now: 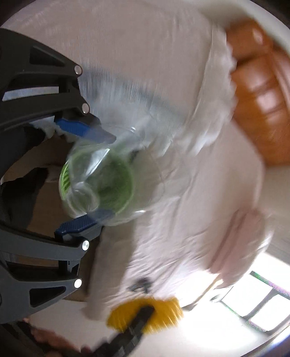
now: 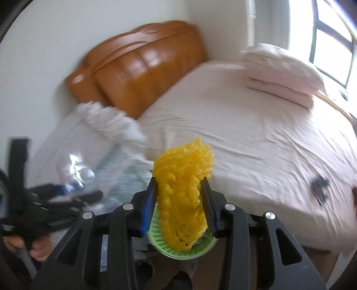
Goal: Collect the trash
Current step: 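Carry the clear cup and yellow sponge over the green wastebasket, opening the left tool, then open the right tool to drop the yellow sponge into the wastebasket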
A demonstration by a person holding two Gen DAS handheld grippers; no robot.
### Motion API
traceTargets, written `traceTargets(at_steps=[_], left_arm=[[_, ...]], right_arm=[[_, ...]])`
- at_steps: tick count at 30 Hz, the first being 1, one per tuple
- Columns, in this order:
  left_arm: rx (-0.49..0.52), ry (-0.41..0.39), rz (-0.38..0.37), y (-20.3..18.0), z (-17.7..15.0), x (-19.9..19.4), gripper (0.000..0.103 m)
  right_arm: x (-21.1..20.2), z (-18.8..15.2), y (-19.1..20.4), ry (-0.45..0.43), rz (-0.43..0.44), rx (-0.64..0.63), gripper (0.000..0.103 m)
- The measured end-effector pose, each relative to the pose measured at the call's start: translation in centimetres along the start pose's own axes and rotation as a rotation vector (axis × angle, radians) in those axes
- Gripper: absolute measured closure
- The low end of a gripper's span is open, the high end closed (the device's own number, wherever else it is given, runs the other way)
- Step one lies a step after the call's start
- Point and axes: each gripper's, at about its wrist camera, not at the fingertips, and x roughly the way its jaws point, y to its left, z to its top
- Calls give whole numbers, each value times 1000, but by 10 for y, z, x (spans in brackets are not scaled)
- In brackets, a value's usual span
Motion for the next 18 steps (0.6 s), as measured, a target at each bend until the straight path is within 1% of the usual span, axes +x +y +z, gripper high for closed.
traceTargets(at_steps=[4,7,10,11,12,13,14,18], left_arm=[[39,81,5,-27,-10,52,43],[28,140,7,-28,-18,84,43],[8,154,31,-30,-24,96,43],[1,153,38,-29,-26,96,41],[-9,148,40,-27,-26,93,33],[-22,132,44,-24,-26,89,27],[-28,115,52,-23,-27,84,19],[-17,49,81,-23,-21,62,9]], right_arm=[[-2,-24,-37,32,-24,65,63],[1,-35,-47,57,-8,92,63],[6,-41,-50,69,6,93,63],[7,-43,-50,71,16,90,63],[8,-43,-49,72,23,86,63],[9,-43,-47,73,30,82,63],[10,-43,-44,74,39,75,63],[15,-38,-31,76,66,48,63]])
